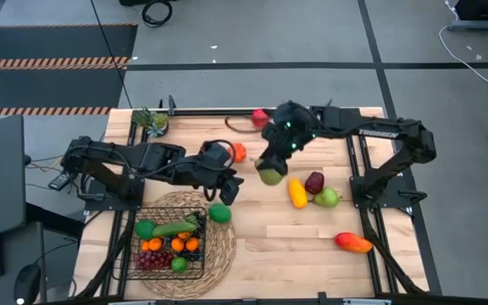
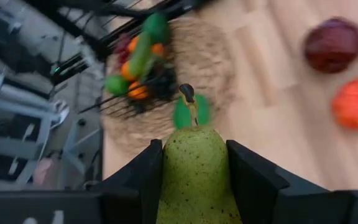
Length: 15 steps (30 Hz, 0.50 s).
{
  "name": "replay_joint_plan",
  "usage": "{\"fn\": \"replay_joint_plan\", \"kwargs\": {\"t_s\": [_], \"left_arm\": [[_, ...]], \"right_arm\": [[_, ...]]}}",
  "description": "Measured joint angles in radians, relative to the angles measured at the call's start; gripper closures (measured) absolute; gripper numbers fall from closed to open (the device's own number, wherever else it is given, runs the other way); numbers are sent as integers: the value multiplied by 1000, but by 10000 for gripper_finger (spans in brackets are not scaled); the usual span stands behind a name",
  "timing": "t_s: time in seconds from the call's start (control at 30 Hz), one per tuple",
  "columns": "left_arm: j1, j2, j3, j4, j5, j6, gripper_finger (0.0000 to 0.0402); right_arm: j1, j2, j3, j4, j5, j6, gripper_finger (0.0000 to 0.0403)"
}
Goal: Build produce basket
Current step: Put the top pear into the black wire basket
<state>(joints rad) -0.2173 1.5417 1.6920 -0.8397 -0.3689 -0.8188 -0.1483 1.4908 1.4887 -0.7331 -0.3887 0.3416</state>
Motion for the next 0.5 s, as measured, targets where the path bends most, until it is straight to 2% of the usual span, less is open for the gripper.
{"fn": "replay_joint_plan", "kwargs": {"t_s": [0.33, 0.5], "left_arm": [[9, 0, 0, 69, 1, 132, 211], [10, 0, 0, 117, 54, 195, 182]], "right_arm": [[171, 4, 0, 64, 89, 40, 240], [195, 4, 0, 119, 110, 60, 239]]}}
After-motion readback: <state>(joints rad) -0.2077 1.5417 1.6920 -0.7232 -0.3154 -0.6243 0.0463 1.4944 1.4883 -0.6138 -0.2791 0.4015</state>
